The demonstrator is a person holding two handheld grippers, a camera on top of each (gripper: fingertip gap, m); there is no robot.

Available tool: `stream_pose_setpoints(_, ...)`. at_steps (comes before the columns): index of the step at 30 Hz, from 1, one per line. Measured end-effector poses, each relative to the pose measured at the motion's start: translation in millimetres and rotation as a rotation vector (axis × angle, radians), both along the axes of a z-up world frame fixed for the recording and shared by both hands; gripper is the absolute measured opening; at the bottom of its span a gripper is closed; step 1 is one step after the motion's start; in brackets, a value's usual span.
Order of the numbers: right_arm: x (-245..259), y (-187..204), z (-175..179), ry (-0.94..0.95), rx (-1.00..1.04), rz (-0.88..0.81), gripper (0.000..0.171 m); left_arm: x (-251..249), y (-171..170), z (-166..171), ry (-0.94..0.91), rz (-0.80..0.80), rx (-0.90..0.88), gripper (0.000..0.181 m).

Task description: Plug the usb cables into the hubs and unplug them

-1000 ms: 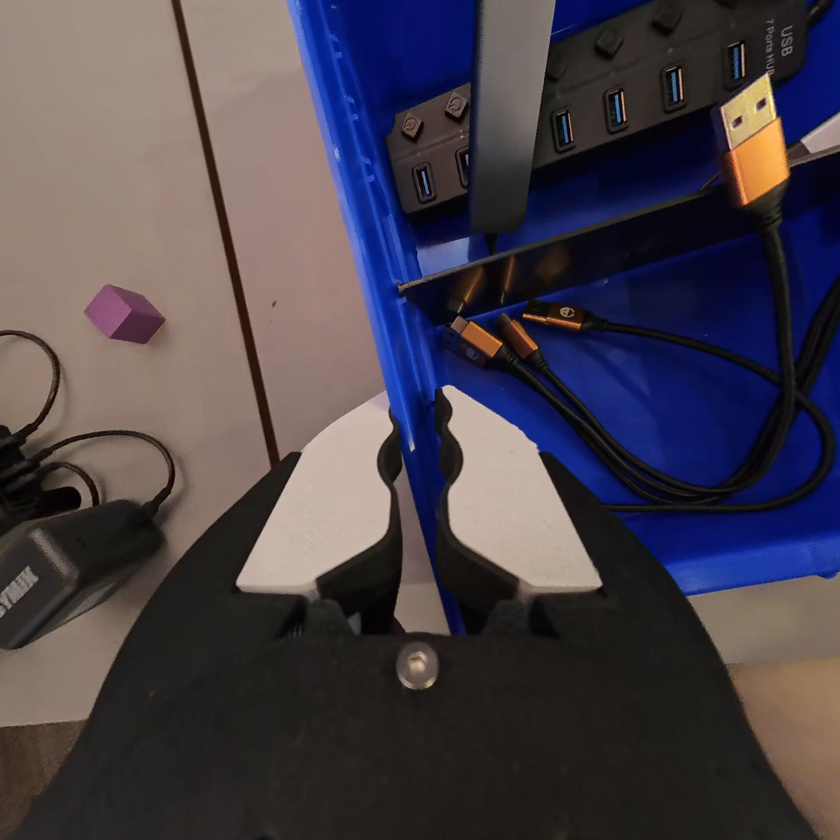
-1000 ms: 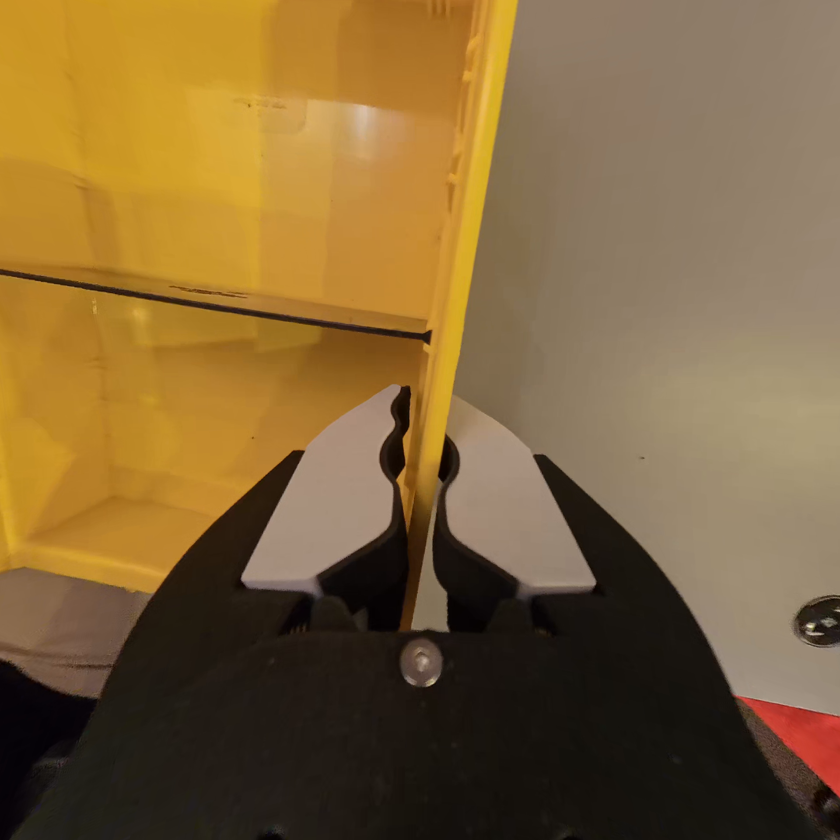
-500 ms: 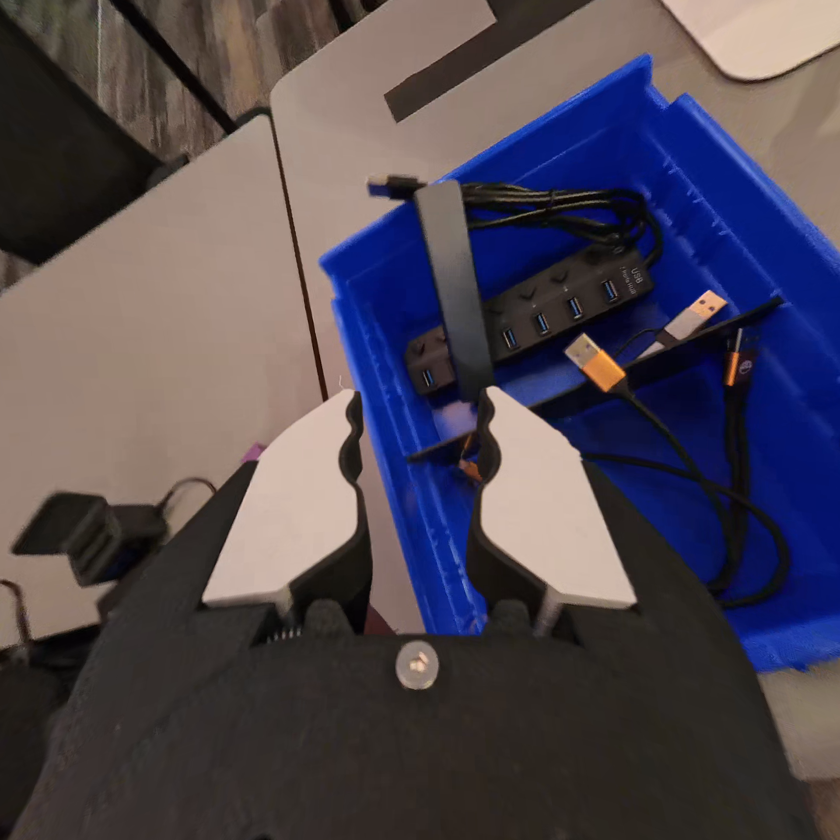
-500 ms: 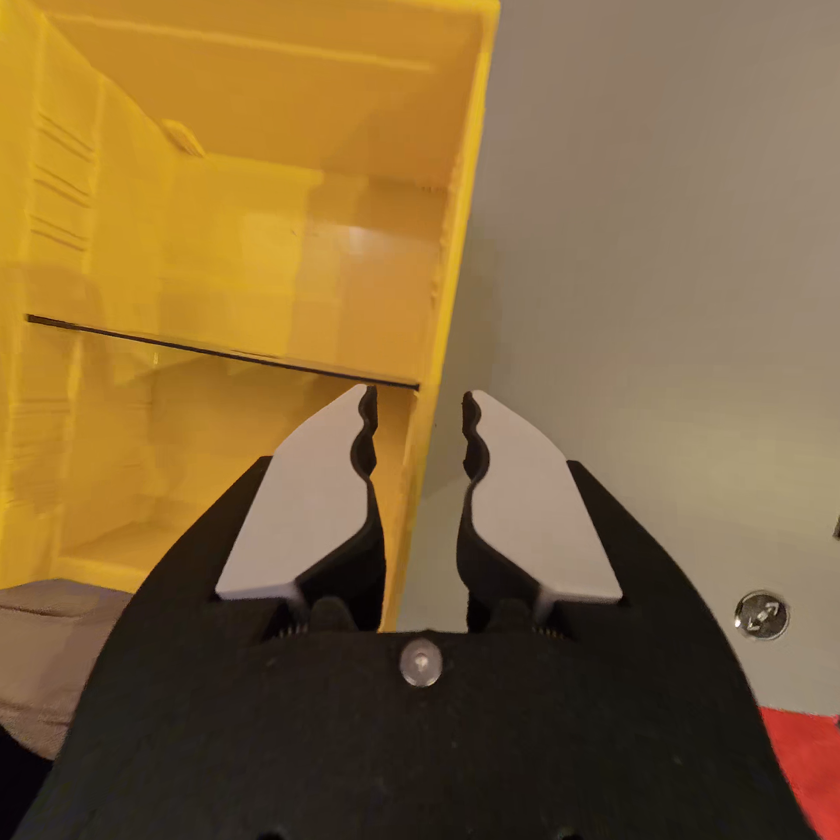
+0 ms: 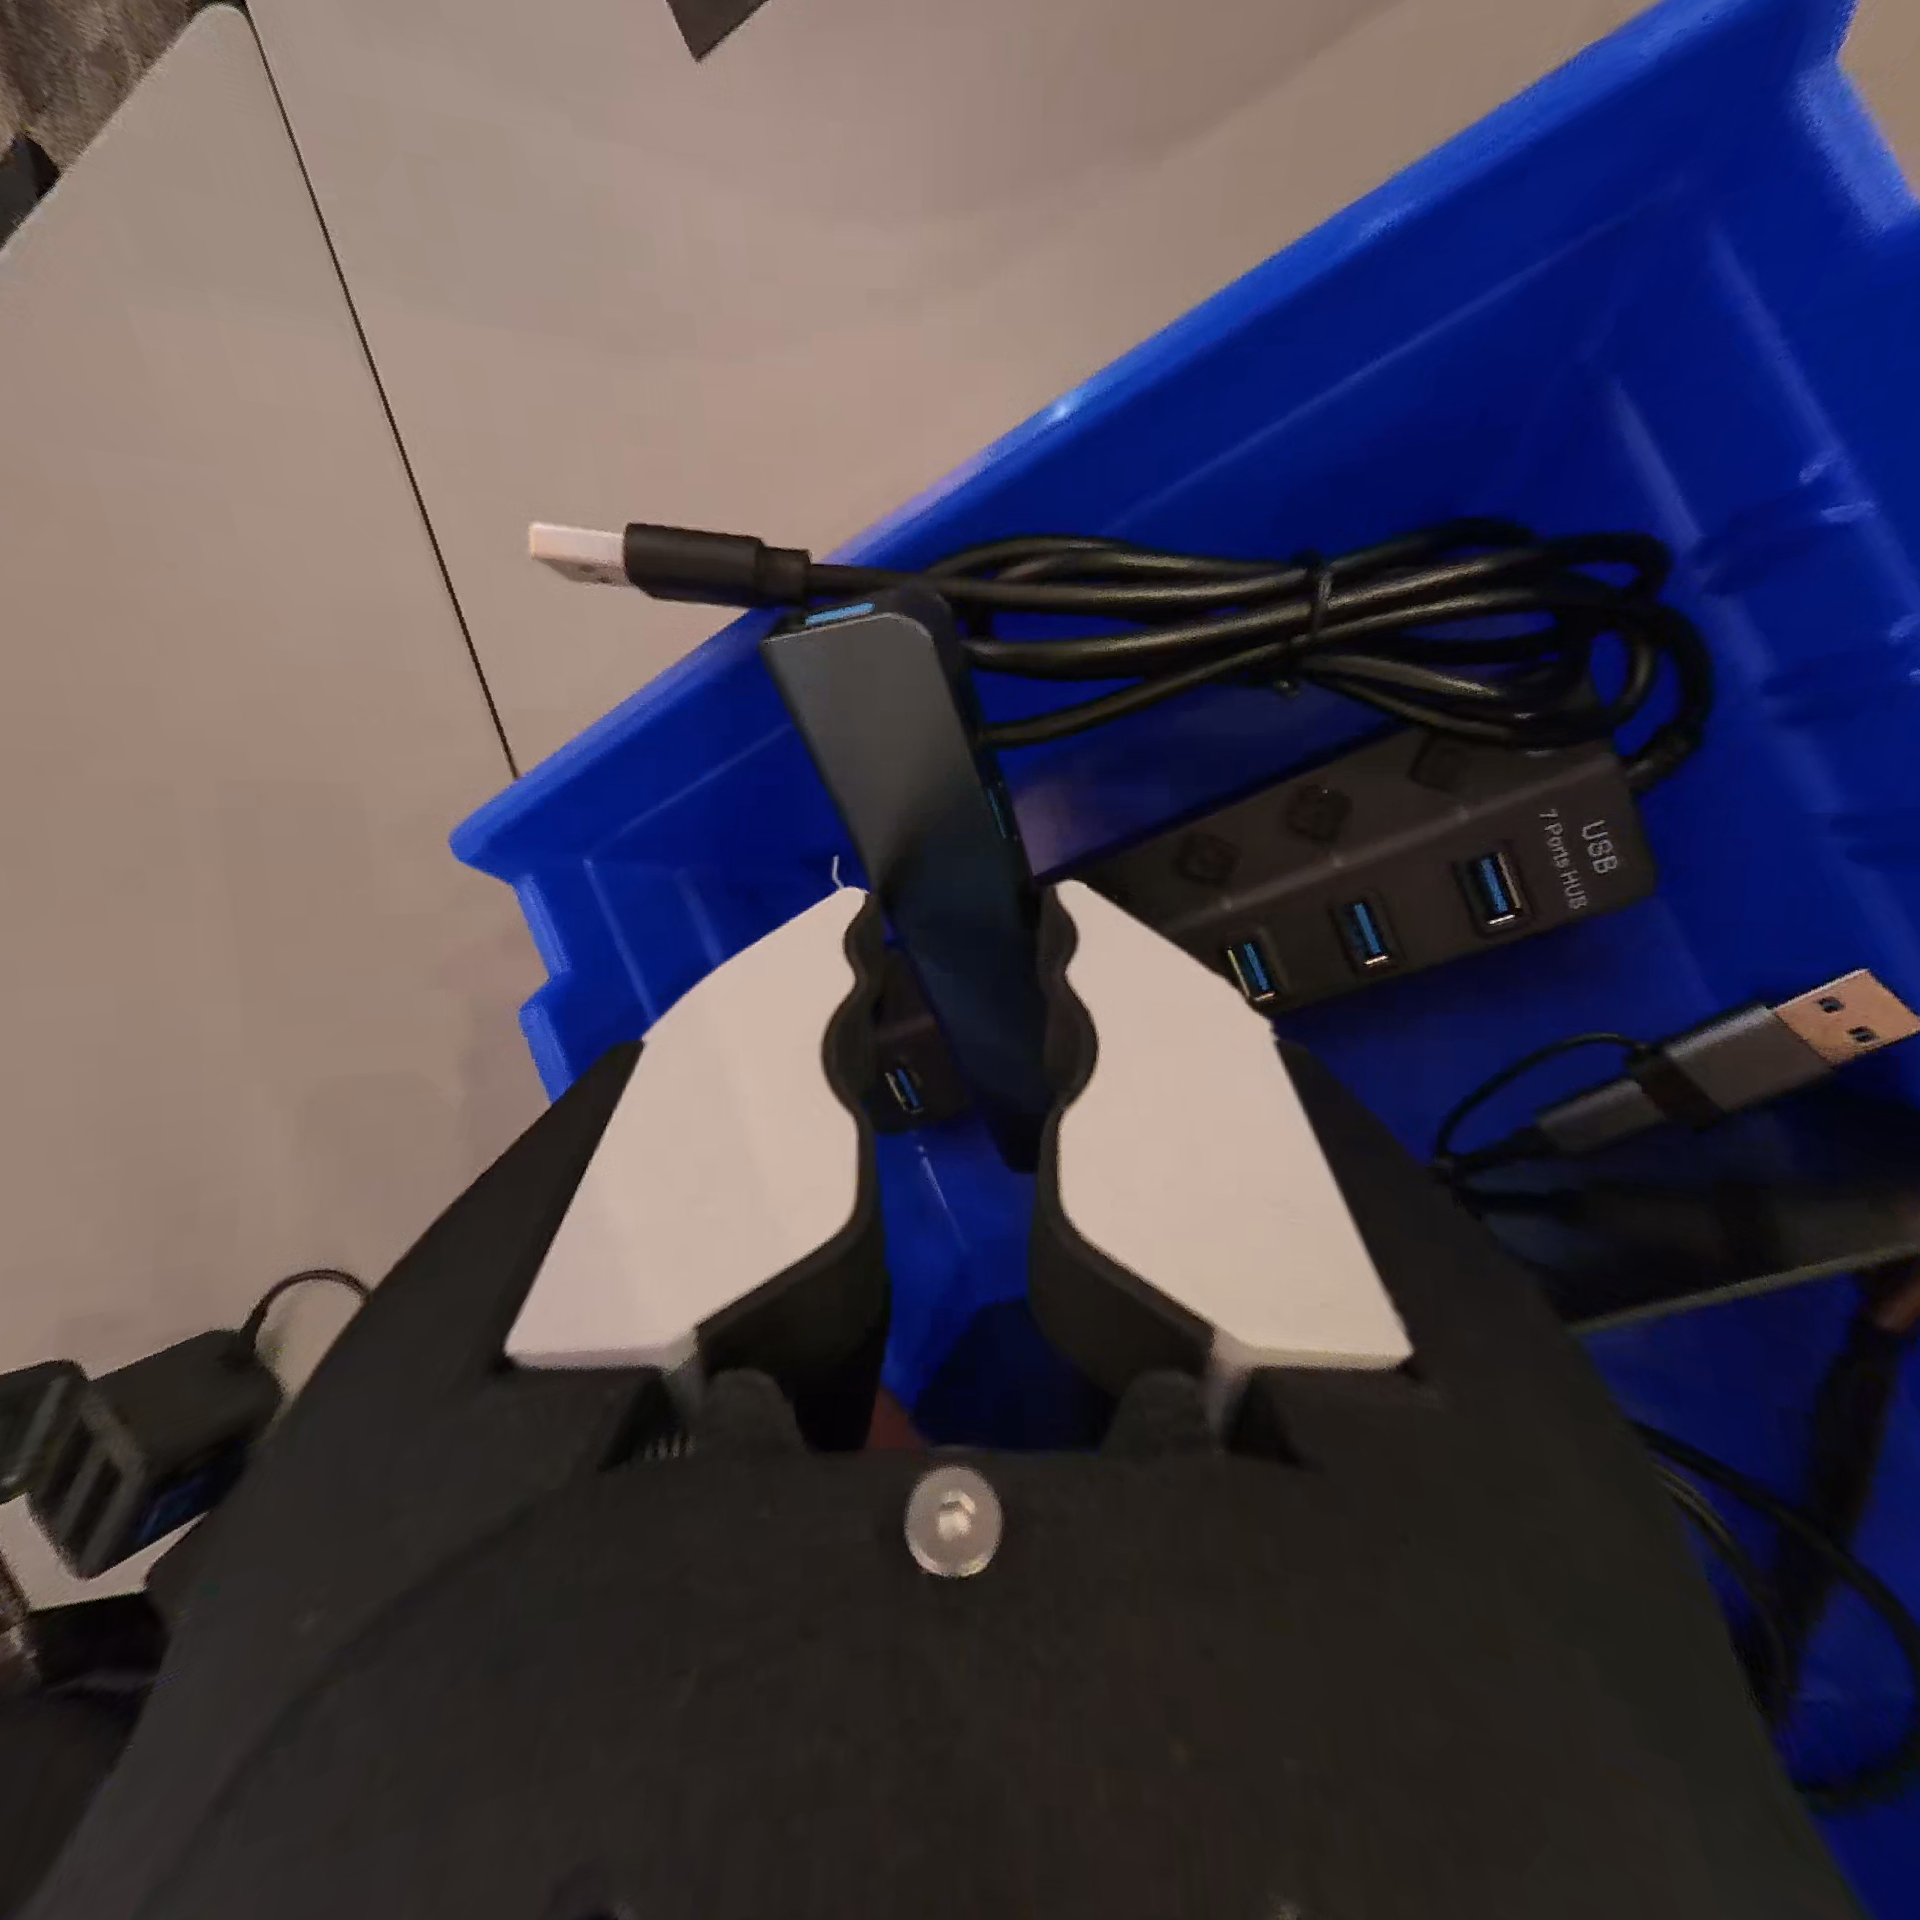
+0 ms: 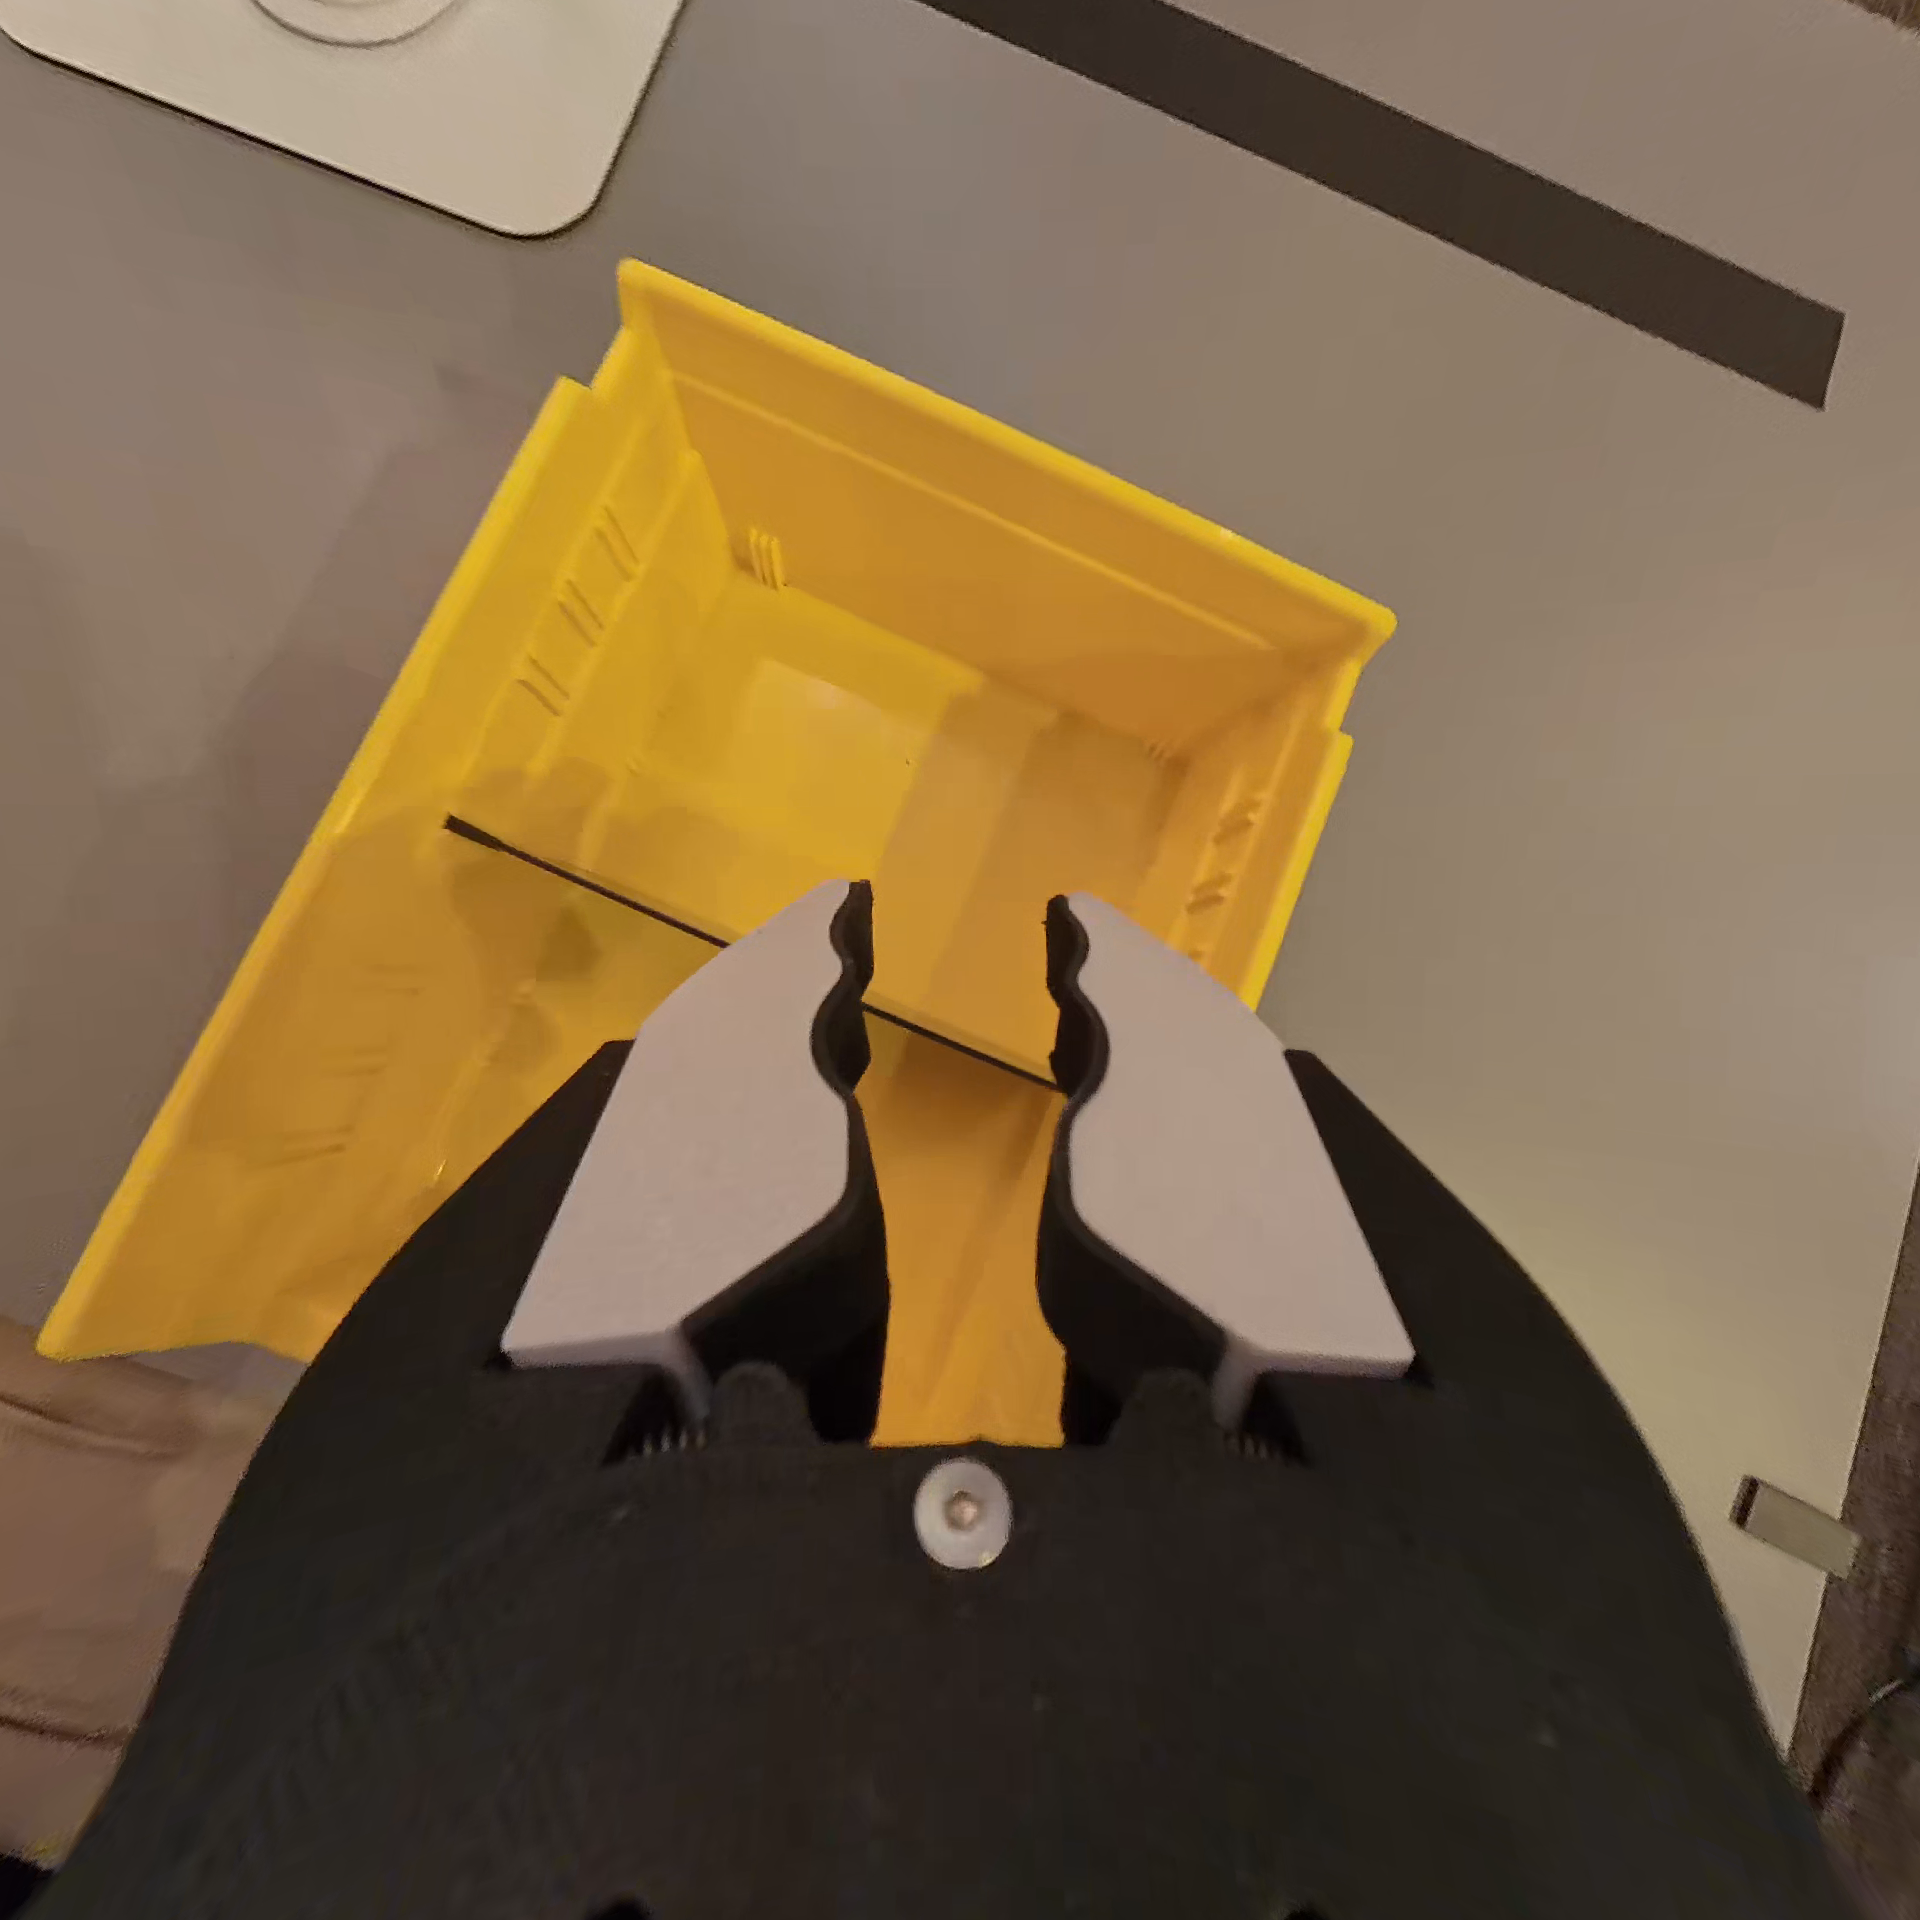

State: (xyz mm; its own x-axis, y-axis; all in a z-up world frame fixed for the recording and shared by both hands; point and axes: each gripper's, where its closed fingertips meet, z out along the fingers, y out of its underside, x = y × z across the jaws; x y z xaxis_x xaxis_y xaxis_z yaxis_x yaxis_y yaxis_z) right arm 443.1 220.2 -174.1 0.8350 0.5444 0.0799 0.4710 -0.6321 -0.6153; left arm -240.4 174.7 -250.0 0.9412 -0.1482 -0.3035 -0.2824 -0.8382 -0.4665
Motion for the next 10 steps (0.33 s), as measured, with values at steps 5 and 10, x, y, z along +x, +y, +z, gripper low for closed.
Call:
stream_pose_setpoints(5,-25.6,2.1,9.3,-0.02,0.045,0.068,0.03,2.2,3.5,11.7,-0.082,-0.012,0.11,0.0)
stream_pose_setpoints(10,-56.1,-0.5,20.7,-0.03,0.092,0.151,0.03,2.8,1.5,22.7,-0.084,-0.016,0.171,0.0)
